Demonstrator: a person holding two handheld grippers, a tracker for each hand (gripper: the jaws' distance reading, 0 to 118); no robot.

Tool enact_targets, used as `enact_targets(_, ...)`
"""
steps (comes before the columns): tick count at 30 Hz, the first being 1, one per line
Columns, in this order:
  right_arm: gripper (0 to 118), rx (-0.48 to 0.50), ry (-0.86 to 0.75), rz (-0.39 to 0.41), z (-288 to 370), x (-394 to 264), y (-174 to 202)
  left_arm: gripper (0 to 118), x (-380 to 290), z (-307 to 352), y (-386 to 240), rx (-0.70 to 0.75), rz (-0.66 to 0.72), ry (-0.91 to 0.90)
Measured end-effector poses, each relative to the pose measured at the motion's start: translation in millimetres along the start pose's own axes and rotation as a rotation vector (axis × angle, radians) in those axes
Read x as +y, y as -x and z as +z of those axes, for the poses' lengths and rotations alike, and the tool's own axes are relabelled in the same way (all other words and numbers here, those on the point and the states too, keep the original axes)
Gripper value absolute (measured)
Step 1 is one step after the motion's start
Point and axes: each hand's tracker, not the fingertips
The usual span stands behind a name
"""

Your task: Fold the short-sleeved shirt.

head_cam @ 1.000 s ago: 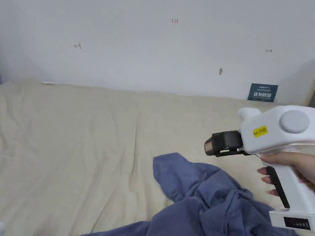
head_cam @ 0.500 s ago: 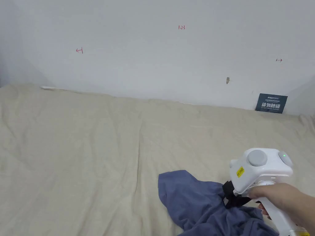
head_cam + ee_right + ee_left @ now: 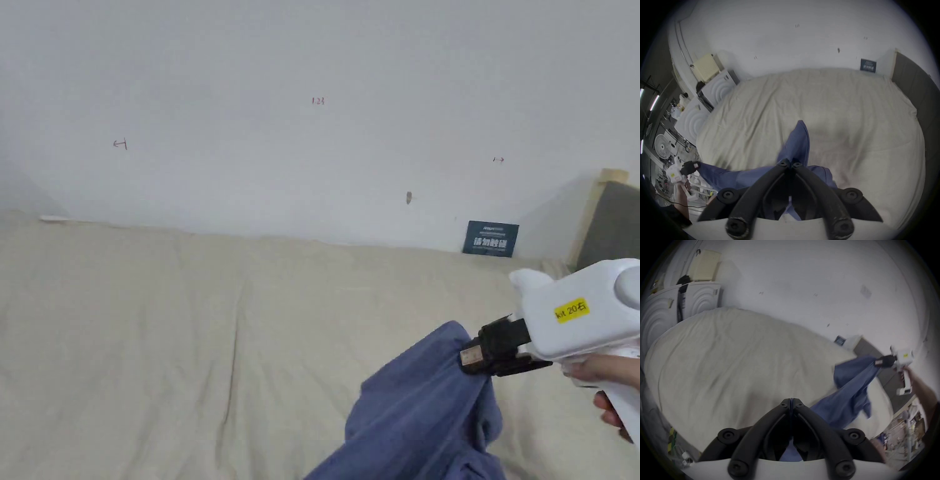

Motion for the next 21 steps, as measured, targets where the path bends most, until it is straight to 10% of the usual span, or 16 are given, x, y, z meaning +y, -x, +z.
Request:
enact_targets(8, 0, -0.017, -0.197, -0.023, 138.3, 47.3, 6.7, 1, 162.8, 36.1, -82.6, -0.073, -0.225, -0.188)
enact_targets(21, 0, -0.307, -0.538, 0.004, 242.6, 186.6, 32.2, 1, 344.4, 19.5, -174.3, 0.068, -0.413, -0.454)
